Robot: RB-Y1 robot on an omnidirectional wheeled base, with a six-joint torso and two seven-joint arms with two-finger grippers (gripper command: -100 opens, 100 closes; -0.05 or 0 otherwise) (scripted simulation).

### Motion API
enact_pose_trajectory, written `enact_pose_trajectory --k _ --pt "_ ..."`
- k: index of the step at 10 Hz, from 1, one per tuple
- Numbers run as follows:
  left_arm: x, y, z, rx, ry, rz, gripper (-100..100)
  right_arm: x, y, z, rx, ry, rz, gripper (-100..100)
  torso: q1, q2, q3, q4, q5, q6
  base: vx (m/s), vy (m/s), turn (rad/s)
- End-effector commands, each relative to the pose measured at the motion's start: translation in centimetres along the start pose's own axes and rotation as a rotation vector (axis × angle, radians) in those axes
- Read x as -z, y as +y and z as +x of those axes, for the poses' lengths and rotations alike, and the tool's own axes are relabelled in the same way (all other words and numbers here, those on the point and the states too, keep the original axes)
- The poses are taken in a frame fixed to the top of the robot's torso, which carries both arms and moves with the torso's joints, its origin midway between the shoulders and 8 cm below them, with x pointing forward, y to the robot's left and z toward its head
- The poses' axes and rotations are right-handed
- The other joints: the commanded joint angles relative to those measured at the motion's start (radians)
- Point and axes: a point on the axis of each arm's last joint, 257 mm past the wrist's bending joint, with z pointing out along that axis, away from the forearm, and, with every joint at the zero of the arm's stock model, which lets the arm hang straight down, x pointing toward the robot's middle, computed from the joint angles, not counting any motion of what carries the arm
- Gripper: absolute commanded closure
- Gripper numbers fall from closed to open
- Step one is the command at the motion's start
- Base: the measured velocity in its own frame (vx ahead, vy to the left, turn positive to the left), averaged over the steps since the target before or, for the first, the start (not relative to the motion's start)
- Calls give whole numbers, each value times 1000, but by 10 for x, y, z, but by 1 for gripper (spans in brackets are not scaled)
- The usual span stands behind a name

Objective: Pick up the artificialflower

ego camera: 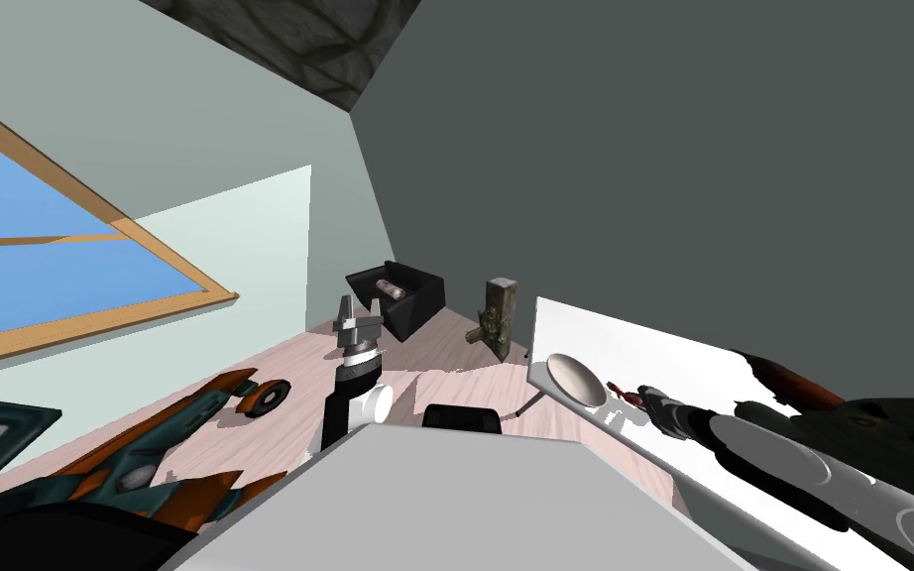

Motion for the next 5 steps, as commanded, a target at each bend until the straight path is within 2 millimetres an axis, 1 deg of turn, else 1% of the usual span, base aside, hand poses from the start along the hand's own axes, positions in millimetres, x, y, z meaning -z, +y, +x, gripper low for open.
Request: enact_pose_trajectory --k 1,2,3,4,5 --pt "0 0 0 0 0 0 0 2 2 0 23 -3 0 100 0 0 0 0 0 0 48 18 -45" --pt "0 0 0 0 0 0 0 7 6 2 2 -8 3 100 0 0 0 0 0 -1 68 15 -59" --pt "0 0 0 0 0 0 0 7 6 2 31 -8 3 100 0 -1 -1 0 0 0 60 14 -41" --pt "0 0 0 0 0 0 0 12 10 5 9 -13 6 100 0 -1 -1 0 0 -1 62 20 -53" --pt "0 0 0 0 0 0 0 12 9 5 31 -13 7 100 0 -1 -1 0 0 0 49 19 -39"
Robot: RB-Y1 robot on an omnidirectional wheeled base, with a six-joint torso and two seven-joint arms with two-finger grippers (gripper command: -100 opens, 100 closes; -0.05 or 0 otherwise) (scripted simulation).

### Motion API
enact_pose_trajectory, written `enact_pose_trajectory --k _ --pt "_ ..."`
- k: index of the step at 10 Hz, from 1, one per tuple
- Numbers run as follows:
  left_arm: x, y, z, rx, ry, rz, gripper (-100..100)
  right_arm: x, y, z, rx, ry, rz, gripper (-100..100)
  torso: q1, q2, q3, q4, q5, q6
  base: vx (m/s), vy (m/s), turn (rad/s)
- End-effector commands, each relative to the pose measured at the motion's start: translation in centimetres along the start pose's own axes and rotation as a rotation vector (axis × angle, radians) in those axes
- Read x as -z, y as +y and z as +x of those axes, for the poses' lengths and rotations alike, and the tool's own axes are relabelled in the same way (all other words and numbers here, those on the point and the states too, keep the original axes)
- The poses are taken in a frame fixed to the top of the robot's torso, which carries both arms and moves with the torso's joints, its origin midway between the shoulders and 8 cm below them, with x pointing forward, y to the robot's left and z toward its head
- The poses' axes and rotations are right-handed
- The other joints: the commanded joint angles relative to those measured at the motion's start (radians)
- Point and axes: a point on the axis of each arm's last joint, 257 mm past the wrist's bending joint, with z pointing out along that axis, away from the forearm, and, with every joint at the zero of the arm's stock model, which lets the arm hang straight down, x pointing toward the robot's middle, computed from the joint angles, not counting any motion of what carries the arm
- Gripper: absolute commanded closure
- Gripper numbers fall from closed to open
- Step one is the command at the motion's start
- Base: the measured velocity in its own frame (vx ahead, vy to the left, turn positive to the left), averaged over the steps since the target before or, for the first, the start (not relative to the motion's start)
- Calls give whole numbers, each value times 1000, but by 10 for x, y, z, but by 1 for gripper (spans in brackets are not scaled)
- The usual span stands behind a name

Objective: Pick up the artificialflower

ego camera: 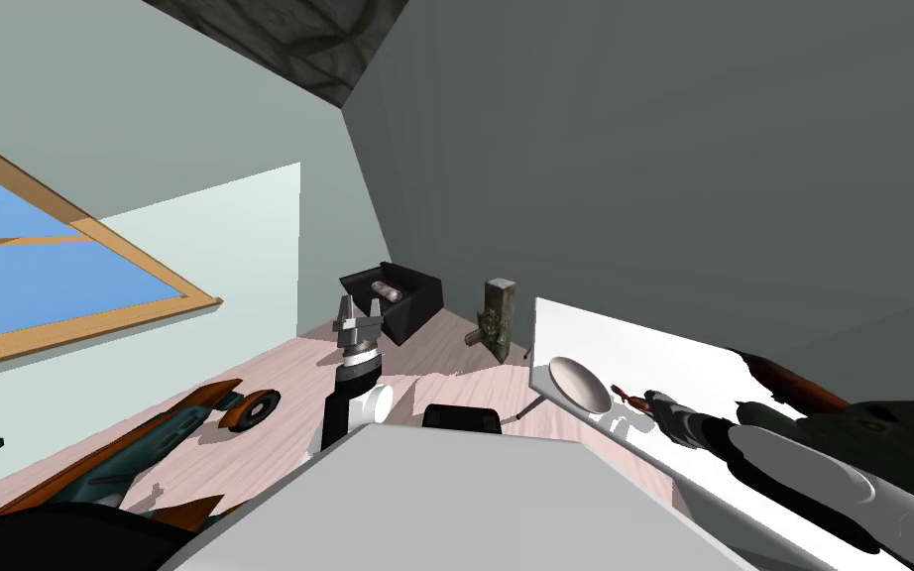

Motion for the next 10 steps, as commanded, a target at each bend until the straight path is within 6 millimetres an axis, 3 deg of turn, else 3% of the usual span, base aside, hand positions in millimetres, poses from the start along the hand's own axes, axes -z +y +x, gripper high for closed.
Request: enact_pose_trajectory --k 1,6,9,10 --pt "0 0 0 0 0 0 0 1 0 1 20 -1 1 100 0 0 0 0 0 0 17 6 -2" --pt "0 0 0 0 0 0 0 17 7 8 19 -10 17 100 0 0 0 0 1 -1 51 17 -48" --pt "0 0 0 0 0 0 0 17 7 8 43 -10 17 100 1 1 0 0 1 -1 27 10 -15" --pt "0 0 0 0 0 0 0 17 7 8 45 -10 17 0 0 2 1 0 1 -1 0 0 0"
